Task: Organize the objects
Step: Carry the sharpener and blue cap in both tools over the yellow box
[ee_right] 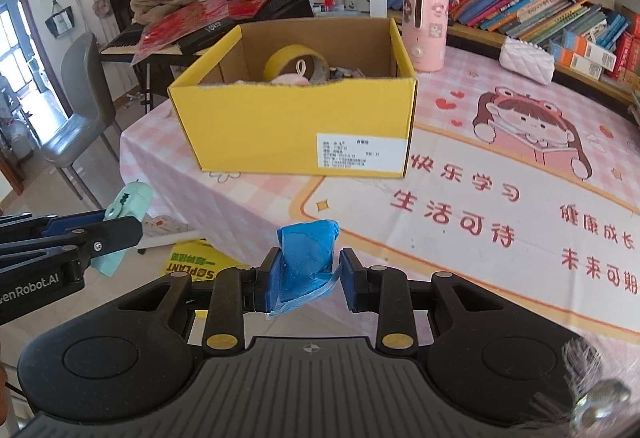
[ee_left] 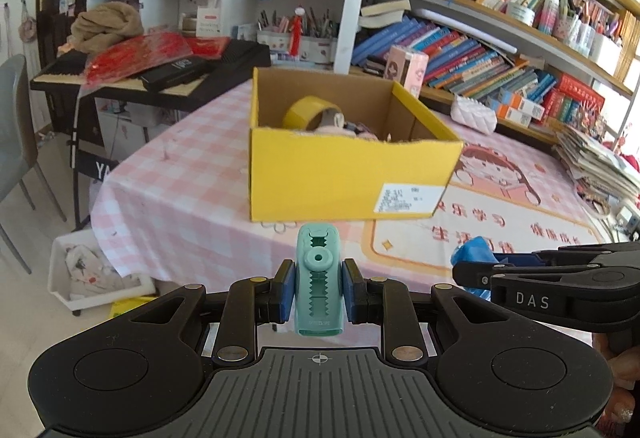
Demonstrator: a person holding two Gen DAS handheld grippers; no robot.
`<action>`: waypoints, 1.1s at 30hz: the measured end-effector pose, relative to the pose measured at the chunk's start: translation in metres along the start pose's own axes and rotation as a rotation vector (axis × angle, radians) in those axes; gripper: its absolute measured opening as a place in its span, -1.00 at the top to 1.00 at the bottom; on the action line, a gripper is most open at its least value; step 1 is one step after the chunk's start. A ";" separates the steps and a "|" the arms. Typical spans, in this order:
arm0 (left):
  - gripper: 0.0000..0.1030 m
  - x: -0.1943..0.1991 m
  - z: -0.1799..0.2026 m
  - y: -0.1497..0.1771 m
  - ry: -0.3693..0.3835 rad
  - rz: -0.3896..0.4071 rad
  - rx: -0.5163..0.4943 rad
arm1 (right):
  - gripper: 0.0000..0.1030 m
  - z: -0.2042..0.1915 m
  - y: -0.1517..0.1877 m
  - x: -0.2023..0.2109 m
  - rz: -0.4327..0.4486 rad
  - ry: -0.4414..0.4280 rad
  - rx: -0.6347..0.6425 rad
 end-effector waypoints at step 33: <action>0.56 -0.147 -0.010 -0.123 -0.153 0.045 -0.057 | 0.45 0.027 -0.190 -0.102 0.220 -0.029 0.068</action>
Point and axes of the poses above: each gripper's, at about its wrist camera, not at the fingertips, and x roughly against the way its jaws point, z to its right, y to its underside, the point moved 3 cm from there along -x, roughly the way its jaws point, and after that the axes turned 14 degrees about y, right-handed, at the moved point
